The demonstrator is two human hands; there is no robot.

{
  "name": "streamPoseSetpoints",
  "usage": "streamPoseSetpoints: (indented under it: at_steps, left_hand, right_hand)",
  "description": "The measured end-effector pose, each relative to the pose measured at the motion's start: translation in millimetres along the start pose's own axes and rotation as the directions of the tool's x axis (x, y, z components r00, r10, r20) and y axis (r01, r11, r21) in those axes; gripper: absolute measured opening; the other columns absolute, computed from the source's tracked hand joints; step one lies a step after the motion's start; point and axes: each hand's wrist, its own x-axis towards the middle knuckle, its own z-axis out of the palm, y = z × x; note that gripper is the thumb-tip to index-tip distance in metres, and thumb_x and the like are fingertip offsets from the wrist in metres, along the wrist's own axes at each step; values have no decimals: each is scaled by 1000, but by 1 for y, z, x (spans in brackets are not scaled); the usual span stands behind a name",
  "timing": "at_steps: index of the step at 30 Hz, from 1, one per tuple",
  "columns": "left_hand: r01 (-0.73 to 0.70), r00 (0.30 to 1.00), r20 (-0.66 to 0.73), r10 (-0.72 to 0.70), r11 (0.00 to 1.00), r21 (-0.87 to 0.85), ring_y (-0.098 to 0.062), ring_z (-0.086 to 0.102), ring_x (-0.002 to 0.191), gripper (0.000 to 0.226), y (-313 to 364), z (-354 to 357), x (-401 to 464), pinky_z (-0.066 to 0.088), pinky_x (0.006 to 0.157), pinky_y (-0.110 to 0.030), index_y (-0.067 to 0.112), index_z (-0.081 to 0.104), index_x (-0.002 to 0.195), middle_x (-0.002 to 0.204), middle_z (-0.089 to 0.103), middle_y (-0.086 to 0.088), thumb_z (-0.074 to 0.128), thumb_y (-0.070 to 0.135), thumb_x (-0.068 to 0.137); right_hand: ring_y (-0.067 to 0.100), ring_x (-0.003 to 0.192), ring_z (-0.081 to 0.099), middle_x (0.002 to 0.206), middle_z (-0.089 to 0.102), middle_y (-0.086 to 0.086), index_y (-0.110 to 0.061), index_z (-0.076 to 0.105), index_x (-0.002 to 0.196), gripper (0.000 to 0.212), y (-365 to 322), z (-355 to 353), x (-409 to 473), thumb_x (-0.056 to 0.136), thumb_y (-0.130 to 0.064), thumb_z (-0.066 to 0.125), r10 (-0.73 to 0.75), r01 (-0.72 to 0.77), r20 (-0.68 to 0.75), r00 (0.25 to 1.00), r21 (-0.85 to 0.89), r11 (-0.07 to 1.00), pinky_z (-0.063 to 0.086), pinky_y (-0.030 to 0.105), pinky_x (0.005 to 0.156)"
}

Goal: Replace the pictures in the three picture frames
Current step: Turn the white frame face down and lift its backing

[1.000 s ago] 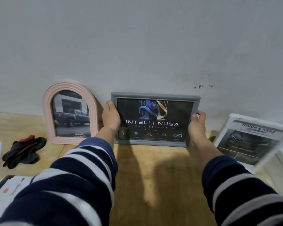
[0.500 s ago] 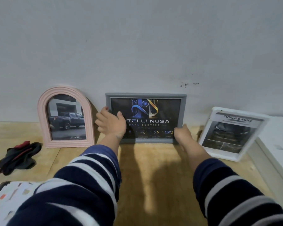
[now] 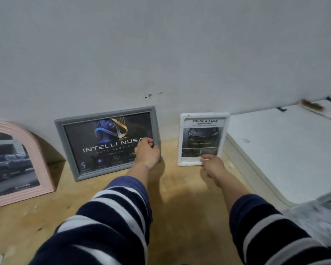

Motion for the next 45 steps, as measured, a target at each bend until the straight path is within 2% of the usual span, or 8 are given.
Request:
streamPoseSetpoints:
  at_steps: [3,11,13,17,25,29,34,45]
  left_hand:
    - [12,993,115,-2,996,-84,-25,53,119,40,16,21,-2,43,104,-42,13,47,131,133,52,-7,52,14,92]
    - [28,954,298,6,994,-108,-31,37,137,69,40,67,-5,33,112,-41,17,17,153,153,34,-7,52,10,94]
    - [10,951,307,32,991,-133,-27,48,126,64,41,75,-6,40,105,-37,18,27,148,143,48,-6,55,8,91]
    - [17,951,308,40,983,-180,-20,54,110,54,42,82,-6,41,94,-32,19,37,139,122,57,-1,58,8,90]
    - [271,928,339,-155,904,-330,-20,56,99,47,37,52,-10,39,83,-30,19,57,119,114,64,-5,36,55,97]
    - [355,929,285,-237,786,-505,-19,56,71,72,36,8,-21,49,60,-26,18,60,78,62,65,-3,7,62,97]
    - [286,948,75,-309,727,-624,-25,60,102,95,3,-47,2,35,107,-40,16,62,115,105,69,-6,3,82,81]
    - [151,963,-142,-228,896,-417,-23,61,99,74,-61,-146,-78,39,95,-36,18,65,90,103,69,-6,5,62,97]
  right_hand:
    - [20,80,54,108,56,7,-12,58,123,34,0,-32,15,93,-3,45,-30,31,-118,993,13,999,41,27,62]
    - [31,137,37,153,34,6,-16,21,153,59,-17,-71,40,97,-7,39,-114,110,-30,993,-107,988,33,45,112]
    - [27,132,43,149,40,2,-21,25,151,57,-19,-71,46,98,-4,35,-129,131,32,991,-91,987,41,37,105]
    - [12,81,60,110,62,4,-17,45,135,46,-23,-60,45,97,4,30,-116,113,101,988,35,993,48,18,54]
    - [12,88,53,117,58,0,-20,44,139,38,-39,-44,34,105,-15,28,-341,341,13,940,-83,936,41,25,72]
    - [15,86,56,120,57,3,-27,44,140,41,-63,-25,25,105,-16,26,-415,424,83,906,-167,890,42,20,60]
    - [20,92,51,126,55,10,-25,43,143,42,-83,11,2,104,-14,30,-495,529,188,848,-300,794,37,24,62]
    - [36,109,45,112,48,14,-31,44,141,46,-86,104,-117,101,-12,31,-631,752,443,637,-539,380,38,37,87]
